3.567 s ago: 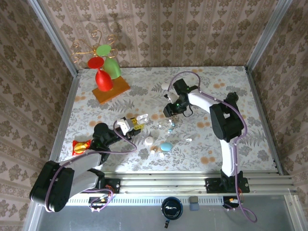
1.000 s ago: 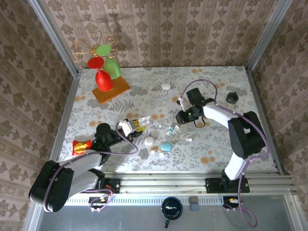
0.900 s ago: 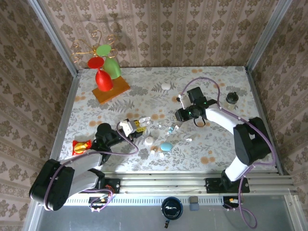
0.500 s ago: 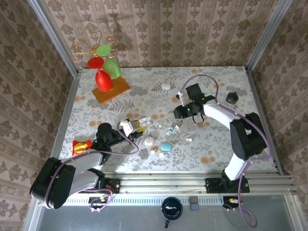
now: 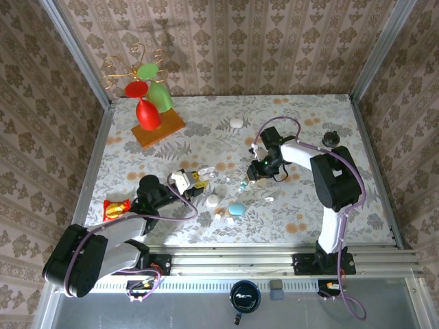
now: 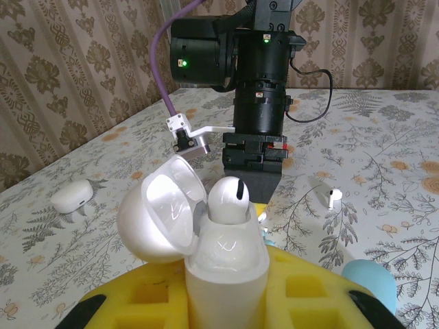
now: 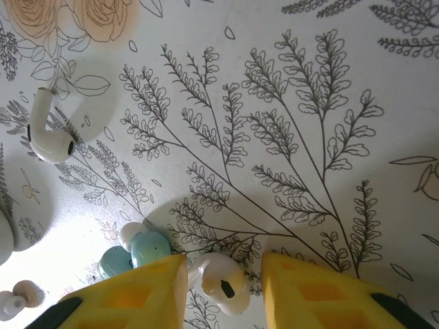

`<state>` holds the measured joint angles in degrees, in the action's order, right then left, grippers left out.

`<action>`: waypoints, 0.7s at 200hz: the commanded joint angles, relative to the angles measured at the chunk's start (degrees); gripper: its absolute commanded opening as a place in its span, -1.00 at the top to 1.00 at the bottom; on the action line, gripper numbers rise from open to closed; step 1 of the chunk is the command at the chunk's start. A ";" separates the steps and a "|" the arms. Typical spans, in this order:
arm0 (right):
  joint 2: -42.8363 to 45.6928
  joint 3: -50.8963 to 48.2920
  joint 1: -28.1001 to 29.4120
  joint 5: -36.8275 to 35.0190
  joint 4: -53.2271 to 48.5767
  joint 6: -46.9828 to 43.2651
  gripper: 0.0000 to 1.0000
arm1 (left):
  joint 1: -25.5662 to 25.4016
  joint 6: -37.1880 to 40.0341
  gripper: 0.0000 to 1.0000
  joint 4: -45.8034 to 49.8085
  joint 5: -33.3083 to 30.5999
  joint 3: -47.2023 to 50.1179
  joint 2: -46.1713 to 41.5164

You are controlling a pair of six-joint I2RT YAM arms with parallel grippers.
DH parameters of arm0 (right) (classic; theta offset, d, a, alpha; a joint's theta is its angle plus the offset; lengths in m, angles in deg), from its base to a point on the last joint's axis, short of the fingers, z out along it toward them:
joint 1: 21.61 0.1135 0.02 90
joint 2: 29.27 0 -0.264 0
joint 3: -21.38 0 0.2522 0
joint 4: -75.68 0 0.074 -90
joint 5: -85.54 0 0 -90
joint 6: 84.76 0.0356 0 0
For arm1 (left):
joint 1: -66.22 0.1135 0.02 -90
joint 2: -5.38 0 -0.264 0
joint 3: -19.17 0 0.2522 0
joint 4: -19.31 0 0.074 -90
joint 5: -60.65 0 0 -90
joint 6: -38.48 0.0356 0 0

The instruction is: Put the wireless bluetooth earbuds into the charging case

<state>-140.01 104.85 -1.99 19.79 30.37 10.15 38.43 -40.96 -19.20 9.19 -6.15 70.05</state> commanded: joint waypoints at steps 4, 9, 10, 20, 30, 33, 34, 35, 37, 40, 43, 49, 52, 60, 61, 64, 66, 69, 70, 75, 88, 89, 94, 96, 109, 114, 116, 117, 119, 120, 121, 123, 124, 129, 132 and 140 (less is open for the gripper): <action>-1.79 0.64 0.07 0.46 -2.33 0.88 0.41 | -0.42 0.24 0.97 -1.00 0.72 -1.73 0.32; -1.92 0.83 0.10 0.45 -2.22 0.96 0.42 | -0.42 0.36 0.97 -0.91 0.76 -1.80 0.29; -1.97 0.85 0.09 0.45 -2.21 0.97 0.43 | -0.42 0.39 0.97 -0.90 0.80 -1.81 0.29; -2.19 0.99 0.08 0.70 -2.29 1.14 0.47 | -0.44 0.36 0.97 -0.85 0.98 -1.90 0.38; -2.23 1.04 0.12 0.88 -2.51 1.23 0.50 | -0.42 0.31 0.97 -0.90 1.02 -1.98 0.38; -2.19 1.04 0.15 0.89 -2.55 1.24 0.50 | -0.42 0.28 0.97 -0.86 1.08 -1.87 0.29; -2.15 1.04 0.11 0.93 -2.55 1.24 0.50 | -0.42 0.26 0.97 -0.84 1.09 -1.88 0.33; -2.13 1.00 0.09 0.95 -2.55 1.25 0.50 | -0.42 0.25 0.97 -0.83 1.09 -1.89 0.35; -2.03 0.98 0.08 0.97 -2.59 1.20 0.50 | -0.42 0.31 0.97 -0.82 1.09 -1.89 0.30; -1.89 0.96 0.08 1.02 -2.63 1.21 0.50 | -0.47 0.37 0.97 -0.82 1.09 -1.87 0.29; -1.78 0.87 0.07 1.13 -2.66 1.16 0.50 | -0.43 0.36 0.98 -0.82 1.09 -1.89 0.29; -1.39 0.69 0.09 1.44 -2.75 1.16 0.50 | -0.42 0.33 0.97 -0.82 1.05 -1.81 0.29; -1.10 0.54 0.15 1.46 -2.68 1.14 0.50 | -0.42 0.29 0.97 -0.82 0.93 -1.81 0.29; -0.60 0.26 0.07 1.57 -2.62 1.29 0.53 | -0.42 0.34 0.97 -0.81 0.92 -1.83 0.29; -0.56 0.21 0.07 1.53 -2.59 1.31 0.53 | -0.42 0.34 0.97 -0.81 0.92 -1.82 0.33; -0.33 0.10 0.08 1.46 -2.58 1.33 0.55 | -0.42 0.38 0.97 -0.81 0.96 -1.89 0.36; -0.26 0.01 0.07 1.38 -2.56 1.33 0.57 | -0.42 0.36 0.97 -0.82 0.93 -1.89 0.37; -0.15 -0.12 0.08 1.30 -2.51 1.33 0.59 | -0.42 0.38 0.97 -0.77 0.94 -1.90 0.37; -0.12 -0.16 0.08 1.27 -2.49 1.33 0.59 | -0.42 0.35 0.97 -0.79 0.93 -1.90 0.33; 0.16 -0.31 0.09 1.01 -2.38 1.33 0.61 | -0.43 0.38 0.97 -0.90 1.00 -1.94 0.45; 0.48 -0.69 0.12 -0.04 -2.11 1.20 0.65 | -0.42 0.47 0.97 -0.90 1.07 -2.06 0.63; 0.50 -0.66 0.09 -0.10 -2.11 1.22 0.65 | -0.42 0.53 0.97 -0.94 1.08 -2.07 0.64; 0.60 -0.75 0.08 -0.52 -1.91 1.23 0.65 | -0.47 0.51 0.97 -1.03 1.09 -2.12 0.72; 0.70 -0.79 0.12 -0.65 -1.82 1.18 0.66 | -0.45 0.48 0.97 -1.09 1.16 -2.15 0.77; 1.60 -1.19 0.16 -1.53 -0.85 1.26 0.68 | -0.42 0.37 0.97 -1.45 1.39 -2.32 1.25; 2.26 -1.53 0.24 -1.93 -0.05 1.25 0.68 | -0.47 0.29 0.97 -1.51 1.52 -2.33 1.46; 2.56 -1.74 0.27 -1.93 0.32 1.25 0.68 | -0.43 0.28 0.97 -1.58 1.53 -2.40 1.50; 2.68 -1.80 0.26 -2.01 0.38 1.25 0.68 | -0.43 0.30 0.97 -1.59 1.53 -2.41 1.55; 3.04 -2.02 0.27 -2.26 0.44 1.25 0.68 | -0.42 0.26 0.97 -1.71 1.49 -2.38 1.64; 3.28 -2.12 0.30 -2.35 0.44 1.20 0.68 | -0.42 0.25 0.97 -1.75 1.51 -2.40 1.67; 3.44 -2.21 0.36 -2.40 0.44 1.22 0.68 | -0.42 0.25 0.97 -1.81 1.52 -2.37 1.72; 3.78 -2.48 0.34 -2.68 1.76 1.20 0.68 | -0.42 0.16 0.97 -1.85 1.51 -2.41 1.81; 3.95 -2.56 0.34 -2.83 2.11 1.22 0.68 | -0.42 0.11 0.97 -1.86 1.52 -2.42 1.88; 5.10 -3.15 0.45 -3.39 3.38 1.16 0.68 | -0.42 0.07 0.98 -2.06 1.28 -2.50 2.08; 5.79 -3.55 0.52 -3.71 3.98 1.11 0.68 | -0.42 0.00 0.97 -2.11 1.01 -2.51 2.29; 7.92 -4.64 0.68 -4.64 6.15 0.91 0.67 | -0.57 -0.43 0.97 -2.36 -0.54 -2.44 2.52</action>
<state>-138.08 102.84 -1.99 18.39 32.08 11.26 38.43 -40.96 -19.29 9.37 -6.85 71.78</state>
